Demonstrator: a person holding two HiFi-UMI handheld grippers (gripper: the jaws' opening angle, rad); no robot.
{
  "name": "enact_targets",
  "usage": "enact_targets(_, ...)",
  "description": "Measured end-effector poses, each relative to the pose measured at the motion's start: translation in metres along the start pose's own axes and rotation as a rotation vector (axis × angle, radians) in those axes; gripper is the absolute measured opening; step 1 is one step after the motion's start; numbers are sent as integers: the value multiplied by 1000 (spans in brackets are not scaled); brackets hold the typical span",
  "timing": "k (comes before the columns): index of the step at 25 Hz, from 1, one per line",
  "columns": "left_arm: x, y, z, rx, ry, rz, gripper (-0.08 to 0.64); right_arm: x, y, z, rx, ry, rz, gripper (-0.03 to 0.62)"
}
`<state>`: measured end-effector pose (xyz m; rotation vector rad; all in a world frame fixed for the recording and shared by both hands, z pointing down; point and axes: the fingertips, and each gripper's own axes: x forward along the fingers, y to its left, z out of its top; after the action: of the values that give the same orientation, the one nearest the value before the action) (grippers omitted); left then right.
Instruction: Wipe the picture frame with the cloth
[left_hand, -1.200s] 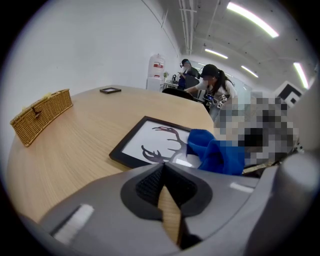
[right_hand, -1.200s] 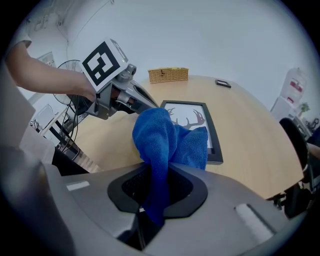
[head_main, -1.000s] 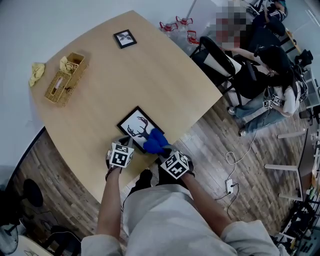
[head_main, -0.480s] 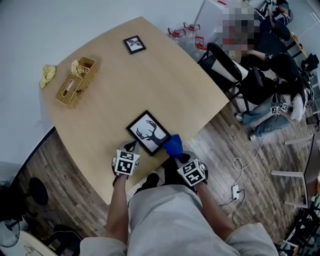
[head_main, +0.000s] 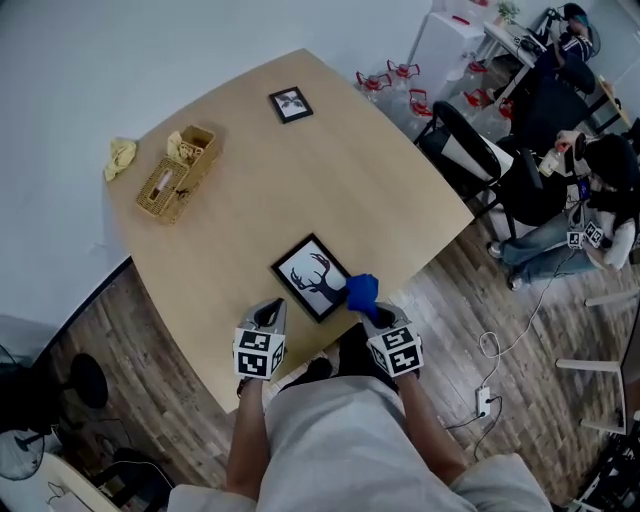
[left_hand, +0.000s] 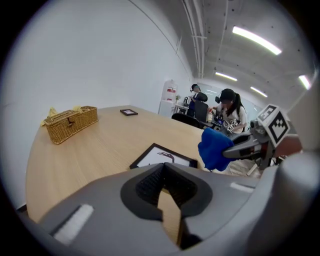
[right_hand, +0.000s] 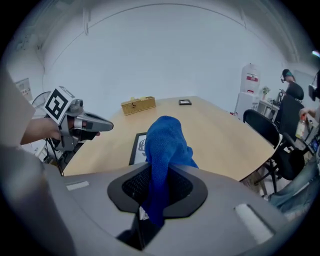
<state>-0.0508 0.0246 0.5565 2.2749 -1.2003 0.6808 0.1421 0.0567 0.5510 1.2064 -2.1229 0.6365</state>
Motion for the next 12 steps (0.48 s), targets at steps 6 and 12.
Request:
enact_targets(6, -12, -5, 0, -23, -12, -23, 52, 3, 5, 11, 28, -24, 12, 54)
enact_targets(12, -11, -11, -1, -20, -4, -34, 52, 0, 0, 13, 46, -29, 20, 54)
